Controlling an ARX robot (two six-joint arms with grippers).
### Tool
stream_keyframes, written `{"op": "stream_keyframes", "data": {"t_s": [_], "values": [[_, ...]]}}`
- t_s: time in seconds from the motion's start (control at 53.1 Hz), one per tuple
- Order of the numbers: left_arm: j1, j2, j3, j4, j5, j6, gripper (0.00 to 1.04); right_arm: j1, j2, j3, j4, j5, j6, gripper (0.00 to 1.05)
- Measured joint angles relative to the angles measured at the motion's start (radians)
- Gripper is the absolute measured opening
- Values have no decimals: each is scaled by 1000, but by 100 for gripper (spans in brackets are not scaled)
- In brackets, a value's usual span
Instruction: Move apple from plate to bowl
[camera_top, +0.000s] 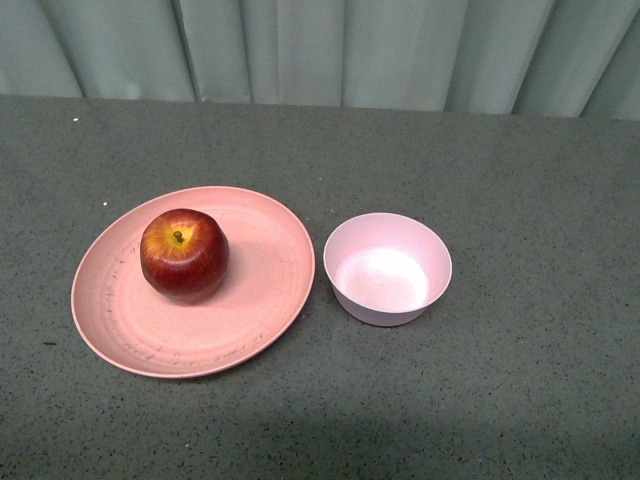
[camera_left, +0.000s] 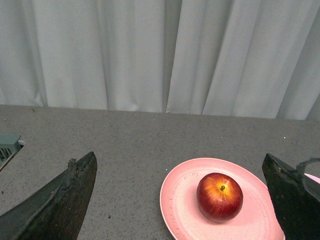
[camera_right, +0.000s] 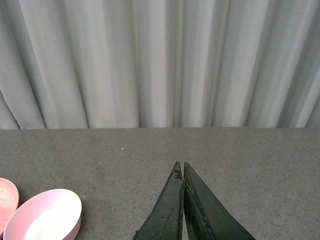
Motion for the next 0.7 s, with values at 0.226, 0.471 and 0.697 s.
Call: {"op": "stream_keyframes", "data": {"t_s": [0.226,0.471,0.697], "values": [[0,0,0,0,0,0,98,0,-72,0,-72,0,0,1],[0,0,0,0,0,0,98,0,-260,0,-282,-2,0,1],[0,0,0,0,0,0,98,0,-282,0,-289,-2,-1,21]]}}
